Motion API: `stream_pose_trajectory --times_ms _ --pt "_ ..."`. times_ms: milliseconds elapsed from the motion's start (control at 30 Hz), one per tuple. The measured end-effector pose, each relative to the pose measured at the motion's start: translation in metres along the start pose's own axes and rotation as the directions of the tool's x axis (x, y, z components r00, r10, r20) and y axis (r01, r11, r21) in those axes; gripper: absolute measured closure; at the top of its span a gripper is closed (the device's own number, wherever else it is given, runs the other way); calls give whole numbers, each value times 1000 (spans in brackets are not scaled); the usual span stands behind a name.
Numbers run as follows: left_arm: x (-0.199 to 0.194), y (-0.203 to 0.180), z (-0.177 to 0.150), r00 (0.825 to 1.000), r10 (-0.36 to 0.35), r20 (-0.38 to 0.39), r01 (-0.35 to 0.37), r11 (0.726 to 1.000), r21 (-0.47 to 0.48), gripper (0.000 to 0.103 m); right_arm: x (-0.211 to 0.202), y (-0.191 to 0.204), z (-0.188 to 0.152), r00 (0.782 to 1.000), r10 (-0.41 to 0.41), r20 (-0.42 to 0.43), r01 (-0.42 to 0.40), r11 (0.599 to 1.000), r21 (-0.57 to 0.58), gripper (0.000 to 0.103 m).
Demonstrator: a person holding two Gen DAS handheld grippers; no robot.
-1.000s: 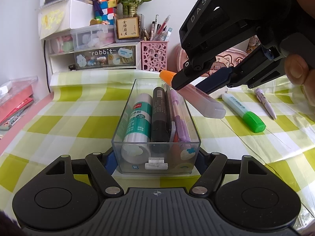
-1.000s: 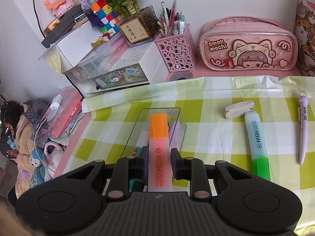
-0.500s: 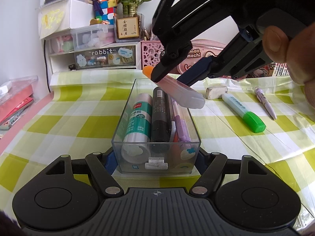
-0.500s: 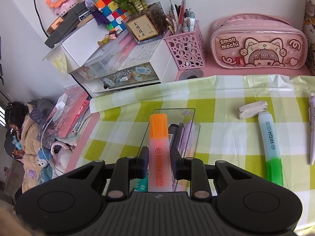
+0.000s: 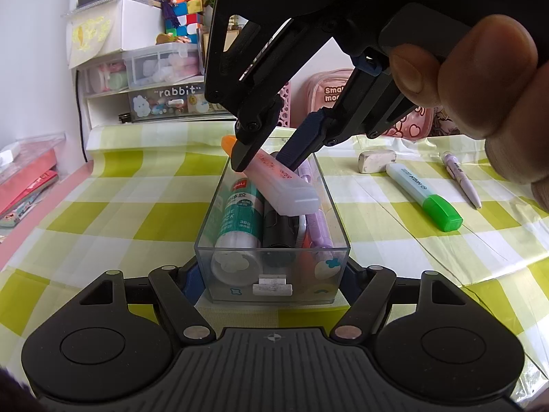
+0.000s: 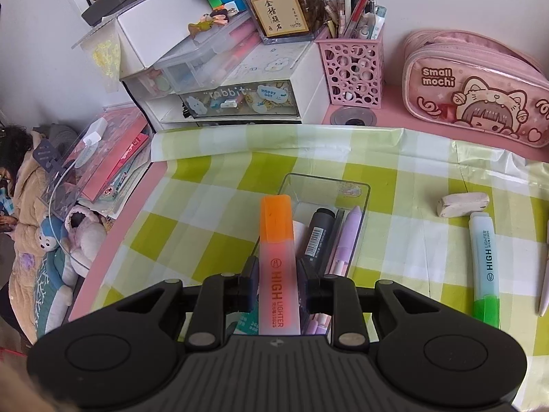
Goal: Organize stationery
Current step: 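Lower the orange highlighter into the clear tray and open the right gripper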
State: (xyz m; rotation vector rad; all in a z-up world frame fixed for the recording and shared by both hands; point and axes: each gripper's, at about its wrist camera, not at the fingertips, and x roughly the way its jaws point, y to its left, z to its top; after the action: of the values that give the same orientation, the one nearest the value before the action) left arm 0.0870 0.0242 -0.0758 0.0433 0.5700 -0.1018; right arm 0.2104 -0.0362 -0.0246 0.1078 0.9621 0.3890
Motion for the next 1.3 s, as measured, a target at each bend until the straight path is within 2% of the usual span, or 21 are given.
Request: stream_pose_trajectory --times_ms 133,233,333,533,633,800,900,1133,1200,1300 --pt "0 0 0 1000 0 0 0 1000 0 30 -1 8 -2 1000 11 -7 -11 999 -40 90" --pt "0 0 0 1000 0 0 0 1000 0 30 -1 5 -2 1000 -2 8 3 1000 -13 90" --pt "0 0 0 1000 0 0 0 1000 0 30 0 0 -1 1000 23 -4 -23 1000 15 92" --pt "0 0 0 1000 0 1 0 1000 0 30 0 0 2 999 -44 22 43 999 29 93" --pt "0 0 0 1000 0 1 0 1000 0 30 2 -1 4 999 -37 11 37 998 42 93" --pt "0 0 0 1000 -2 1 2 1000 0 30 3 -4 6 999 28 -15 -27 996 81 93" --pt "0 0 0 1000 -2 1 2 1000 1 30 2 -1 4 999 32 -18 -30 997 70 93" --pt "0 0 0 1000 -1 1 1 1000 0 30 3 -11 1 996 89 -25 -84 986 142 92" --pt "0 0 0 1000 -1 1 1 1000 0 30 2 -11 1 991 128 -22 -124 982 140 92" --pt "0 0 0 1000 -1 1 1 1000 0 30 2 -9 1 991 129 -23 -126 986 107 91"
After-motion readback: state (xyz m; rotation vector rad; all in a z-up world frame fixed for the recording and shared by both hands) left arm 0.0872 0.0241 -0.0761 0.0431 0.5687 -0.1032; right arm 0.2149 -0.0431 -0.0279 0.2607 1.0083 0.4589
